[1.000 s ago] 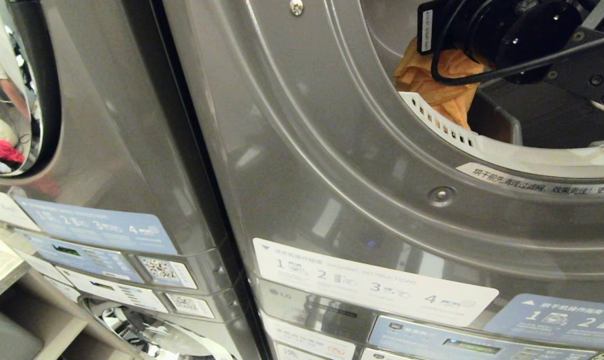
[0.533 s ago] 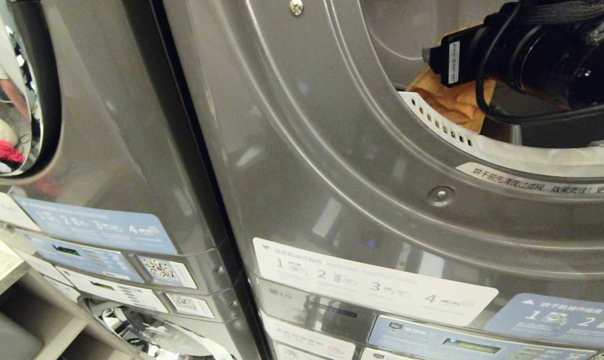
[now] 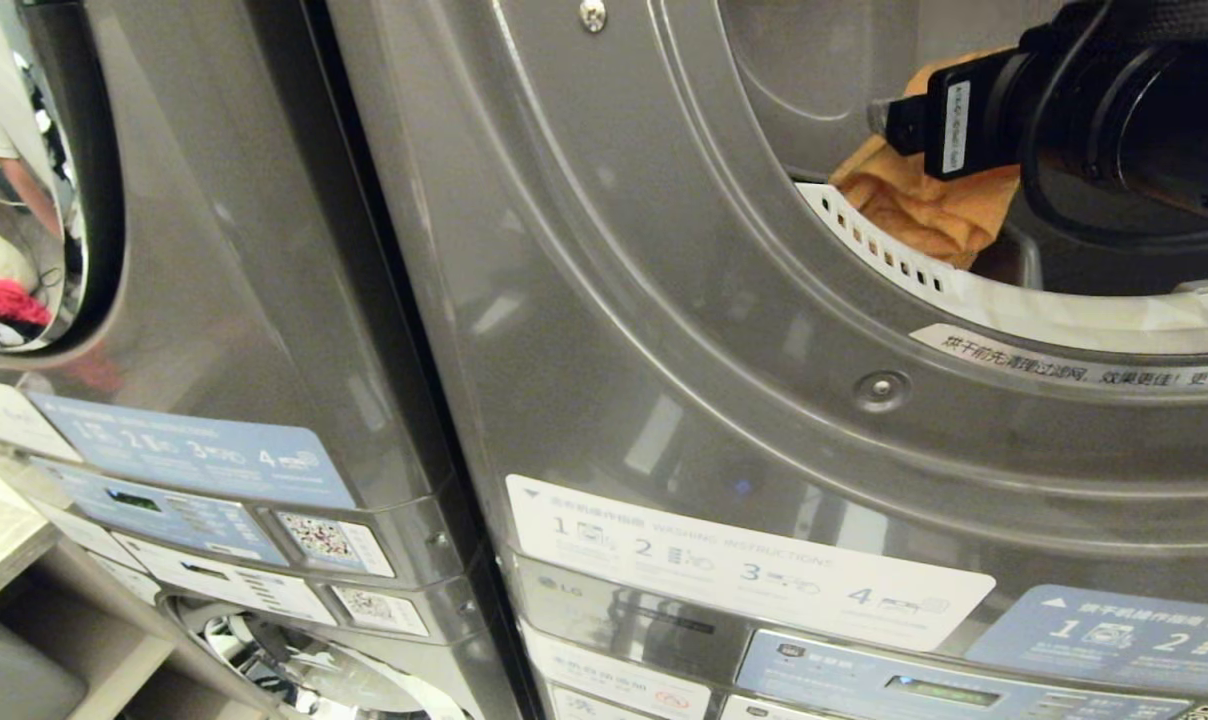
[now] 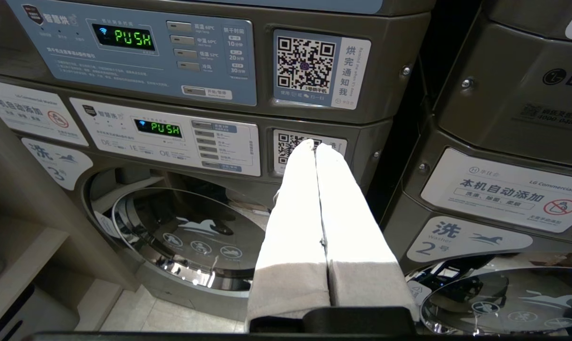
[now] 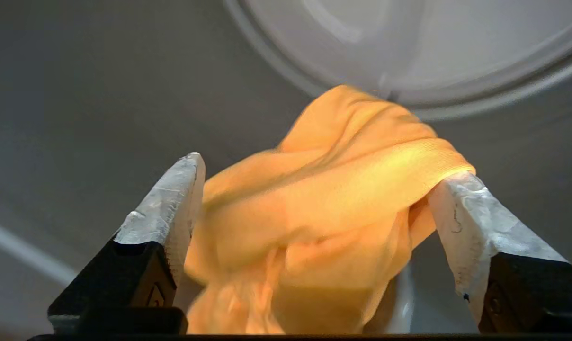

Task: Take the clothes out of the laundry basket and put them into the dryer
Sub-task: Put the clothes in the dryer

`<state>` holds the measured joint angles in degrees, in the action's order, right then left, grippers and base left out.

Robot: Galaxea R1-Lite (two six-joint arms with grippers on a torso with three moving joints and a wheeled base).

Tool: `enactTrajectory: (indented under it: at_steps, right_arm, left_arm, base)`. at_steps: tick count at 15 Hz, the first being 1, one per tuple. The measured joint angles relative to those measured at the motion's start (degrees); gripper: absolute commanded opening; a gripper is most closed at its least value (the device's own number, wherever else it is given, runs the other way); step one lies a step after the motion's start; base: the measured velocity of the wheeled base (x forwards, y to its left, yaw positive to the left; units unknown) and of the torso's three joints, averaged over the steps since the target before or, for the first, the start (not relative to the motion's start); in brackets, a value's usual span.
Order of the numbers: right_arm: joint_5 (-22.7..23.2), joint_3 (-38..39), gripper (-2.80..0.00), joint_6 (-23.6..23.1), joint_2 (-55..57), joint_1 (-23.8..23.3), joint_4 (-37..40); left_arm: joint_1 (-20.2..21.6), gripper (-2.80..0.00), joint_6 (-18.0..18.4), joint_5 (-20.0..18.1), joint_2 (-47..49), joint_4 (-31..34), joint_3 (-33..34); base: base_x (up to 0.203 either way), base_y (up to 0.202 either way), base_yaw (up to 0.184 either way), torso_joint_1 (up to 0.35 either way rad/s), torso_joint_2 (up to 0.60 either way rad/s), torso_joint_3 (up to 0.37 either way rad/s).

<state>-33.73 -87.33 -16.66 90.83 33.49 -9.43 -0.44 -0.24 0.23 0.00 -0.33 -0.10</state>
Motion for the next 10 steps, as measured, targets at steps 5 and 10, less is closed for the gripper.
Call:
enactTrajectory:
  at_steps: [5, 10]
  right_arm:
    - [0.0, -2.7, 0.0, 9.9, -0.1, 0.5, 13.1]
    - [-0.2, -10.3, 0.0, 11.4, 0.6, 0.7, 16.0]
  left_arm:
    - [0.0, -2.8, 0.0, 0.0, 0.0, 0.0, 0.0]
    - [0.0, -2.8, 0.0, 0.0, 0.0, 0.0, 0.0]
  base:
    - [0.0, 0.0, 0.0, 0.0, 0.0, 0.0]
    - [0.0, 0.0, 0.0, 0.0, 0.0, 0.0]
